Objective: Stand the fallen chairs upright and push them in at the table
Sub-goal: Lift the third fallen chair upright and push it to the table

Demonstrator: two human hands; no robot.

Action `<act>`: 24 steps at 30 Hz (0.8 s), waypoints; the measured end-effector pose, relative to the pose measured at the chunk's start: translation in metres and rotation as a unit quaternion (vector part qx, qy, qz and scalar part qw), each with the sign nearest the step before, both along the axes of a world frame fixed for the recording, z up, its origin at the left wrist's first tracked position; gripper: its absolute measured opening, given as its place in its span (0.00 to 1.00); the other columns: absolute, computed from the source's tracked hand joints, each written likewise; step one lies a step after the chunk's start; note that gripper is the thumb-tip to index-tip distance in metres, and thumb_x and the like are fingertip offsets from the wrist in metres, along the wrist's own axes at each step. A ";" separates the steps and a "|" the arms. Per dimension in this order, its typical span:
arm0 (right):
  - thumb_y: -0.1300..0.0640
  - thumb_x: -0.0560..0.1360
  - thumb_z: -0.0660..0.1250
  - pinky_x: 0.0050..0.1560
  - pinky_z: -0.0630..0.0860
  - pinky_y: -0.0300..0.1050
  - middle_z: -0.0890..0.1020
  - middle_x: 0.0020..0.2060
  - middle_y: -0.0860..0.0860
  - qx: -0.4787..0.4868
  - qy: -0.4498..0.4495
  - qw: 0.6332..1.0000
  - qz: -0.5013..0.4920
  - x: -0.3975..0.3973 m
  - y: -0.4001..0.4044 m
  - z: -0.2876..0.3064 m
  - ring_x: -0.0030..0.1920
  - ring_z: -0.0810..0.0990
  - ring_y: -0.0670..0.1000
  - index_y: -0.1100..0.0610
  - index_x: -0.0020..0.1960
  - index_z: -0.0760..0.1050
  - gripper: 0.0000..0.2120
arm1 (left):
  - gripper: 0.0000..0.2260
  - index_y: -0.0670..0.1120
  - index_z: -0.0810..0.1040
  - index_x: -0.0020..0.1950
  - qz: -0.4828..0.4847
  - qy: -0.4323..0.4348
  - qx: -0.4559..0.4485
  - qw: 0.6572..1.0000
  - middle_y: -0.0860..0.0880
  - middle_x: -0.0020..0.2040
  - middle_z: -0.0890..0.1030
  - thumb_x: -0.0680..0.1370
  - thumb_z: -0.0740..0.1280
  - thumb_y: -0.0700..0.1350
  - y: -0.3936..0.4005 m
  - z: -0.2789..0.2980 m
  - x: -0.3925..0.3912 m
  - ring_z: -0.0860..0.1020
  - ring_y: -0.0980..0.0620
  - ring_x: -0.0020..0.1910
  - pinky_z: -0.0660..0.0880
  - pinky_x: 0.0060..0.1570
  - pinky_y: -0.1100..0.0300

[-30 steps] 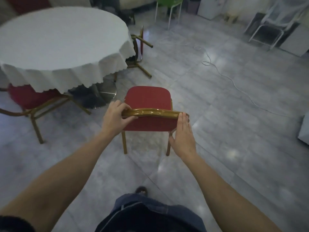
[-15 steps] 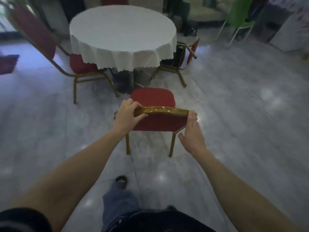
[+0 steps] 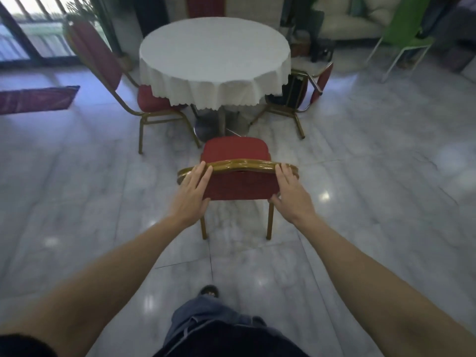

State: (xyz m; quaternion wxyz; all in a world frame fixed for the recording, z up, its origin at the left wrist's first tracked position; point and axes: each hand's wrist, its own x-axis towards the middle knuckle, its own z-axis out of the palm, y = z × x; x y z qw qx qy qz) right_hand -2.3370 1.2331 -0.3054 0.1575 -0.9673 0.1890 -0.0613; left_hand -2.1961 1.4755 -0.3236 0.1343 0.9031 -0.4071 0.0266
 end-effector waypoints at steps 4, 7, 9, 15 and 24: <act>0.53 0.79 0.63 0.73 0.61 0.53 0.48 0.79 0.52 0.013 0.001 1.000 0.005 0.007 -0.013 -0.004 0.78 0.50 0.55 0.56 0.79 0.45 0.37 | 0.34 0.46 0.49 0.79 0.028 0.009 -0.023 0.999 0.45 0.79 0.50 0.78 0.65 0.44 -0.015 -0.002 -0.004 0.52 0.44 0.78 0.55 0.75 0.49; 0.51 0.79 0.62 0.73 0.60 0.52 0.46 0.79 0.52 0.016 0.006 1.000 0.012 0.019 -0.032 -0.004 0.78 0.46 0.54 0.56 0.79 0.42 0.38 | 0.34 0.47 0.48 0.79 0.040 0.028 -0.038 0.998 0.46 0.80 0.48 0.78 0.63 0.41 -0.035 0.001 0.003 0.49 0.45 0.78 0.56 0.75 0.49; 0.51 0.79 0.62 0.74 0.59 0.52 0.44 0.79 0.53 0.017 0.013 1.000 0.018 0.032 -0.045 -0.004 0.79 0.45 0.53 0.56 0.79 0.41 0.39 | 0.34 0.47 0.47 0.79 0.046 0.033 -0.040 0.998 0.46 0.80 0.47 0.79 0.62 0.42 -0.047 0.000 0.012 0.48 0.45 0.79 0.56 0.75 0.49; 0.53 0.77 0.65 0.75 0.55 0.52 0.43 0.79 0.53 0.018 0.030 0.999 0.041 0.087 -0.089 -0.004 0.78 0.43 0.53 0.56 0.79 0.39 0.42 | 0.35 0.48 0.46 0.79 0.080 0.047 -0.049 0.994 0.48 0.80 0.47 0.78 0.62 0.43 -0.089 -0.002 0.057 0.46 0.46 0.79 0.60 0.74 0.44; 0.51 0.79 0.63 0.76 0.54 0.51 0.44 0.79 0.52 0.025 0.025 0.998 0.057 0.184 -0.156 -0.005 0.78 0.43 0.53 0.55 0.79 0.40 0.40 | 0.35 0.48 0.44 0.79 0.101 0.056 -0.044 0.992 0.49 0.80 0.45 0.79 0.61 0.44 -0.151 -0.005 0.147 0.45 0.46 0.79 0.65 0.72 0.46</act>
